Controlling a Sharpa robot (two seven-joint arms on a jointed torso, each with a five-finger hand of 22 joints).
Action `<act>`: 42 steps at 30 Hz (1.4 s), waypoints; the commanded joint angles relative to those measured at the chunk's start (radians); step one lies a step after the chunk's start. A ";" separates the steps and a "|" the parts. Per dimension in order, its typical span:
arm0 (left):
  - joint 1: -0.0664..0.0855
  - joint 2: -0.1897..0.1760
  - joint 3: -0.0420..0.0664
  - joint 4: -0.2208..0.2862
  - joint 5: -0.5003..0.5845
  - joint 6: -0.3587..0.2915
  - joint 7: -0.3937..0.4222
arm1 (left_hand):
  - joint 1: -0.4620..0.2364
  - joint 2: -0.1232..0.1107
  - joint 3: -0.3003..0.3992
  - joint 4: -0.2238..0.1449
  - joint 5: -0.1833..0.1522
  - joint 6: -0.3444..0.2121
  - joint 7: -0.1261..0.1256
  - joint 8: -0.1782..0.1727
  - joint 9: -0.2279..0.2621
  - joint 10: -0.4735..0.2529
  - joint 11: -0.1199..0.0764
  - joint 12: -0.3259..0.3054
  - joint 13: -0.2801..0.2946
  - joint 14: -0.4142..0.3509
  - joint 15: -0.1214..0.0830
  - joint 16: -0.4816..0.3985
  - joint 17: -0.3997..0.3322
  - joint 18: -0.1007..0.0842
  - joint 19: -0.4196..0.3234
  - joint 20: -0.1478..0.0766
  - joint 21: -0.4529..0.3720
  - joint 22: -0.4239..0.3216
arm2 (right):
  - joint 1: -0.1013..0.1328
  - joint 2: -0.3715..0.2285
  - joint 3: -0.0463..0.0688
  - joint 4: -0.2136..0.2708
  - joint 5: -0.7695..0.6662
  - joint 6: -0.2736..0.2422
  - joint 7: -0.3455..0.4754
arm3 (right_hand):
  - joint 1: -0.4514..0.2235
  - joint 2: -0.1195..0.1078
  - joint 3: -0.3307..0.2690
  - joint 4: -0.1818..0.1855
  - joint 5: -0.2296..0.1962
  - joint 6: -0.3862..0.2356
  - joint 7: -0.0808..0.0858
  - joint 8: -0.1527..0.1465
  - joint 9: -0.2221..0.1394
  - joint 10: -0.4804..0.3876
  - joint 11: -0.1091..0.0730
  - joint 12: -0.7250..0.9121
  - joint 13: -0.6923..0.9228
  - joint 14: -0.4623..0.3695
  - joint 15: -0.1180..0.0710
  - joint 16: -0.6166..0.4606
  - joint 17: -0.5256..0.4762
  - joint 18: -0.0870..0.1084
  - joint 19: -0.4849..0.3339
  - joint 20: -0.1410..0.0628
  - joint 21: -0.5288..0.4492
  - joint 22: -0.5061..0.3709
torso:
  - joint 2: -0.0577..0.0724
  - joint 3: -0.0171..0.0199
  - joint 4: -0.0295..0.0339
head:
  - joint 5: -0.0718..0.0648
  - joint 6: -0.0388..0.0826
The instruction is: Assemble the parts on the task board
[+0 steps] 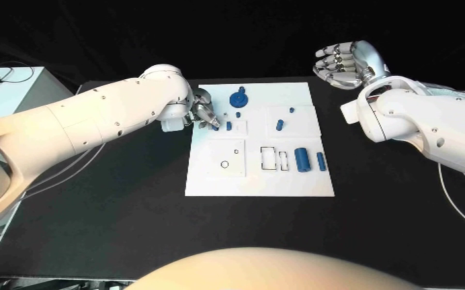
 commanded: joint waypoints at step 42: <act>0.009 0.053 -0.006 -0.074 -0.029 -0.008 0.008 | 0.061 0.060 0.124 -0.221 -0.038 -0.017 0.024 -0.133 -0.090 -0.036 0.021 -0.017 -0.032 0.081 0.012 -0.006 0.194 -0.011 -0.028 0.014 -0.022 -0.012 | -0.001 0.005 0.000 0.000 -0.005 0.027 0.004 | -0.017 0.000 -0.010 -0.001 0.005 -0.008 0.062 -0.008 -0.004 -0.009 0.003 -0.007 -0.001 -0.007 0.006 -0.010 -0.009 0.004 -0.011 0.002 -0.004 -0.014 | -0.001 -0.0007 0.0007 | 0.005 -0.003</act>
